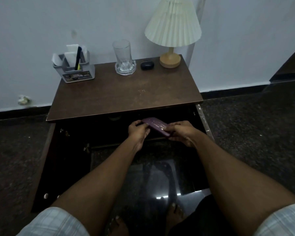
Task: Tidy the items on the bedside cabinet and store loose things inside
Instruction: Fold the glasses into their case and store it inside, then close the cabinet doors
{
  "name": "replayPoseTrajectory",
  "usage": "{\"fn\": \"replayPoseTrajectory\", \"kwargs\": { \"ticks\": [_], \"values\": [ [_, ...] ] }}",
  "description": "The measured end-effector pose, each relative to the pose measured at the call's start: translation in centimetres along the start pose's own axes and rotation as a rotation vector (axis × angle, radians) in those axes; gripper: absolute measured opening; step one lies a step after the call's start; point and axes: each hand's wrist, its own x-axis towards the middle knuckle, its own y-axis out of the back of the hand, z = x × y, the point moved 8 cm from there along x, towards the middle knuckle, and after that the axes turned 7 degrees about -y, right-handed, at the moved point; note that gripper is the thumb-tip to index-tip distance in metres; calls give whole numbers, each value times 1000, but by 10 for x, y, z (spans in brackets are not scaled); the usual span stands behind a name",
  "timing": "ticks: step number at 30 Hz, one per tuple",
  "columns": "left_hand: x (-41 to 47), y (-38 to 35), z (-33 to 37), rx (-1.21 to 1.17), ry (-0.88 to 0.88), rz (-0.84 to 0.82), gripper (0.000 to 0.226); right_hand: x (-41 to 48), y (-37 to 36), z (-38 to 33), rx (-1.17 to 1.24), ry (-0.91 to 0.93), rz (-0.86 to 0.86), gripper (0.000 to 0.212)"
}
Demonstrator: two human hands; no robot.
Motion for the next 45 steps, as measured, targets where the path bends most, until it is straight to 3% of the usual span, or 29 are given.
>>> {"fn": "replayPoseTrajectory", "kwargs": {
  "ticks": [8,14,22,31,45],
  "values": [
    [21,-55,-38,135,31,-133,22,41,6,0,77,71,224,26],
    [38,-65,-49,233,25,-104,23,58,20,-15,-34,152,457,30],
    [51,-60,-51,272,10,-92,19,90,17,-13,-39,92,472,37],
    [60,-62,-50,282,56,-53,15,105,7,-25,-99,194,479,41],
    [29,-32,-39,263,40,-71,50,74,6,-26,-184,199,539,36]
  ]
}}
